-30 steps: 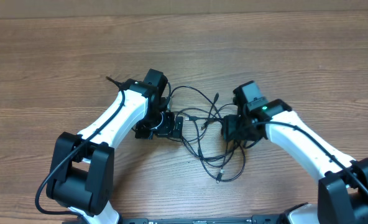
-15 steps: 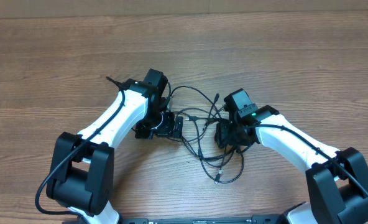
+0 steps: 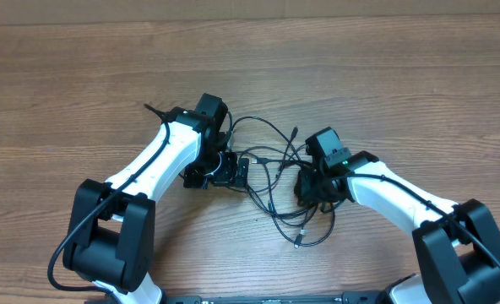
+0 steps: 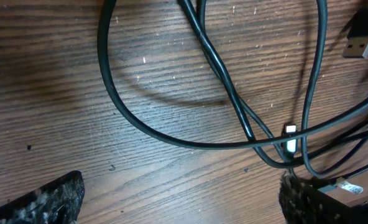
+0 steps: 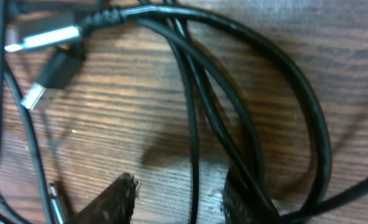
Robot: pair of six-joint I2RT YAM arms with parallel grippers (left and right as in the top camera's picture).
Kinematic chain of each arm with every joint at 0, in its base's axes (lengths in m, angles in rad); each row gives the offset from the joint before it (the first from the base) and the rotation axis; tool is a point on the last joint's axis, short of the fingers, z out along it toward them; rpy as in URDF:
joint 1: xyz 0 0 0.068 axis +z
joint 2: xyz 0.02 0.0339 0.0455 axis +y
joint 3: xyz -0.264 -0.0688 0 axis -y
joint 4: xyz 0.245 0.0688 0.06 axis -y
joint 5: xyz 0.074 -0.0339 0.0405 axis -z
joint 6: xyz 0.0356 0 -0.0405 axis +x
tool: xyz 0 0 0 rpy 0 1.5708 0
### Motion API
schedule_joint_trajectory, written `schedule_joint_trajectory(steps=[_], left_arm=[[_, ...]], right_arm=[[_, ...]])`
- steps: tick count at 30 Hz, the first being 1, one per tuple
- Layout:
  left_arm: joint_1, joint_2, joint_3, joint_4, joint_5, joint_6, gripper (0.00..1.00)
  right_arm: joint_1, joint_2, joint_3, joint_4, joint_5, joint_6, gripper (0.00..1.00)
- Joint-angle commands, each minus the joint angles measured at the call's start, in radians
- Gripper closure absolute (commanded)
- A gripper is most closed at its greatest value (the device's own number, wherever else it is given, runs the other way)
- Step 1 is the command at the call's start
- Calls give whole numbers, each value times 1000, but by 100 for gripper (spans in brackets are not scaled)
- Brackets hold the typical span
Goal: Untangle cables
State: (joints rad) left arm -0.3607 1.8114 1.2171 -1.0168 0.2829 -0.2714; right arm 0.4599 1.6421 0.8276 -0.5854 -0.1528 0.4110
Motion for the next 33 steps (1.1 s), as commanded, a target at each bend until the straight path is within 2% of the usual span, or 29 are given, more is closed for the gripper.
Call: schedule_joint_trajectory(steps=[1,3,4,10,15,19,22,29,33], left_arm=[[-7,7,-5,1,-5,-6,1],[-7,7,-5,1,-5,-6,0],[-7,7,-5,1,-5,-6,1],[-7,7,-5,1,-5,-6,1],[-7,7,-5,1,-5,-6,1],[-7,7,-5,1,-5,-6,0],[-7,7,-5,1,-5,-6,0],[-7,7,-5,1,-5,-6,0],[-7,7,-5,1,-5,-6,1]], right_arm=[[6,8,-48,16,2,11,62],[6,8,-44,17,1,6,89],[6,8,-33,13,-3,6,96],[0,6,198,4,-325,-109,96],[0,6,405,14,-346,-107,96],[-1,6,474,47,-267,-85,96],[-7,6,477,85,-105,-41,96],[-16,6,477,113,87,-37,96],[-34,6,477,59,179,64,96]])
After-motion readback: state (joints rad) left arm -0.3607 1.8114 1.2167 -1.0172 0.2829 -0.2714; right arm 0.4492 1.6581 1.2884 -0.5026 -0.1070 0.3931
